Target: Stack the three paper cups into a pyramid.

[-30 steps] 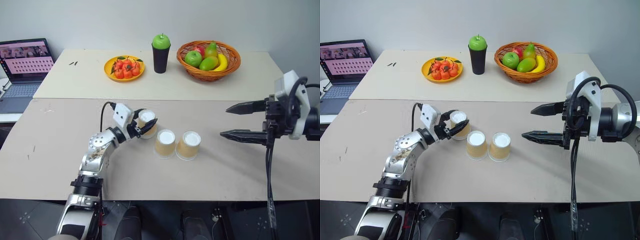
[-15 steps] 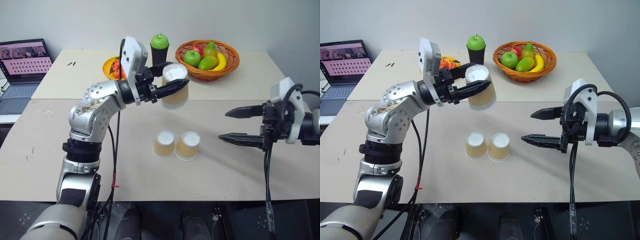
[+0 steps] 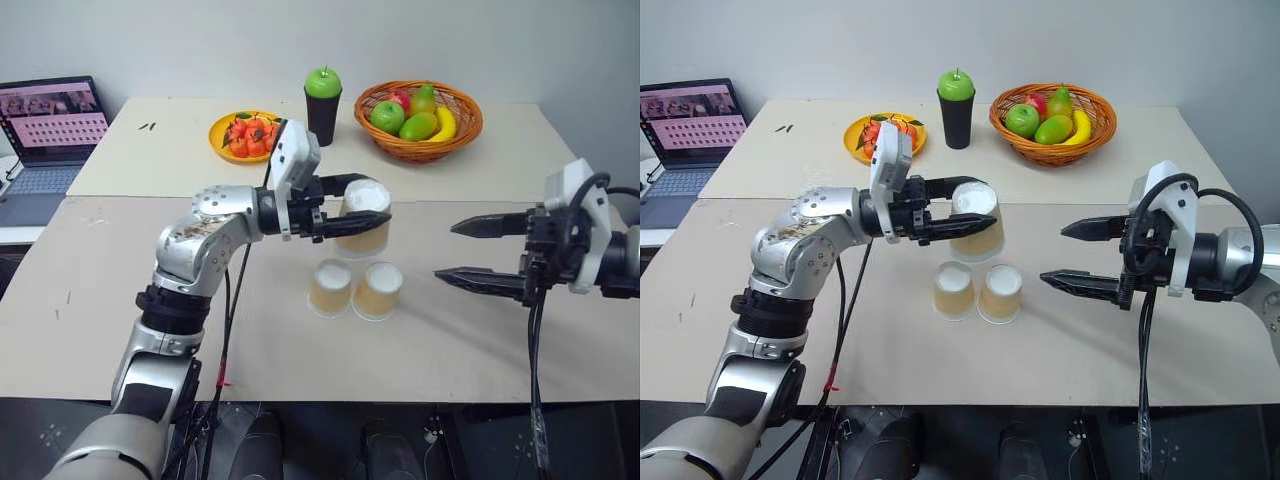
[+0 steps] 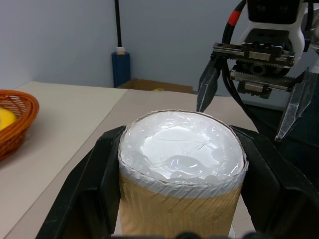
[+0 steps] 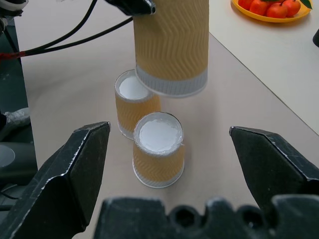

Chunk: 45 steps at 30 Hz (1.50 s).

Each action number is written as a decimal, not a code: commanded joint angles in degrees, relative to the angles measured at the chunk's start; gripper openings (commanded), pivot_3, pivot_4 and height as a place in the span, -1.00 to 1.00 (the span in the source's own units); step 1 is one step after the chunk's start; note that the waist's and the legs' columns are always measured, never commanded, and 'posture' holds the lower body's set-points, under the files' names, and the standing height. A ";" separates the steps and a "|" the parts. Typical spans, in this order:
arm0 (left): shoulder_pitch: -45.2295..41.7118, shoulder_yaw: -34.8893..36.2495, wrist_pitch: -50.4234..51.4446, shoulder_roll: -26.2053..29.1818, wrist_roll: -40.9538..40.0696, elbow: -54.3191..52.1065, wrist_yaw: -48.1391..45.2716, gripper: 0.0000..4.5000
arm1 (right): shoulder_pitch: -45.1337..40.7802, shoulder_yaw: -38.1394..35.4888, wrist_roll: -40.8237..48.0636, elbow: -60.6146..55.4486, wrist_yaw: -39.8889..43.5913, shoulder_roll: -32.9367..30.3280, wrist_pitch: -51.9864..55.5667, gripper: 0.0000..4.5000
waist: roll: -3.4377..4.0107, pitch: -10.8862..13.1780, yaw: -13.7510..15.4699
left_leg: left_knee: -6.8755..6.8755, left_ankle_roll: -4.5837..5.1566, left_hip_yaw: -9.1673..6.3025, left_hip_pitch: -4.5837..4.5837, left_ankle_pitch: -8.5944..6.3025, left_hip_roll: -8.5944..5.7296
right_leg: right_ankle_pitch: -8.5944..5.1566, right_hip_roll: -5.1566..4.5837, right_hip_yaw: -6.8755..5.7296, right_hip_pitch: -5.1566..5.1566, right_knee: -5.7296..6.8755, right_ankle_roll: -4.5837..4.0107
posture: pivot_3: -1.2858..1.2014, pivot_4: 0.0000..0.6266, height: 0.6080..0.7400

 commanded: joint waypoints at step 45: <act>-0.83 0.52 1.83 -1.99 -2.81 -4.57 1.16 0.99 | -1.40 -0.78 -0.85 0.43 -2.53 -0.13 -4.04 1.00 | 0.00 0.00 0.00 | 0.01 0.00 0.00 0.00 0.00 0.00 | 0.00 0.00 0.00 0.00 0.00 0.00 | 0.03 -0.52 0.95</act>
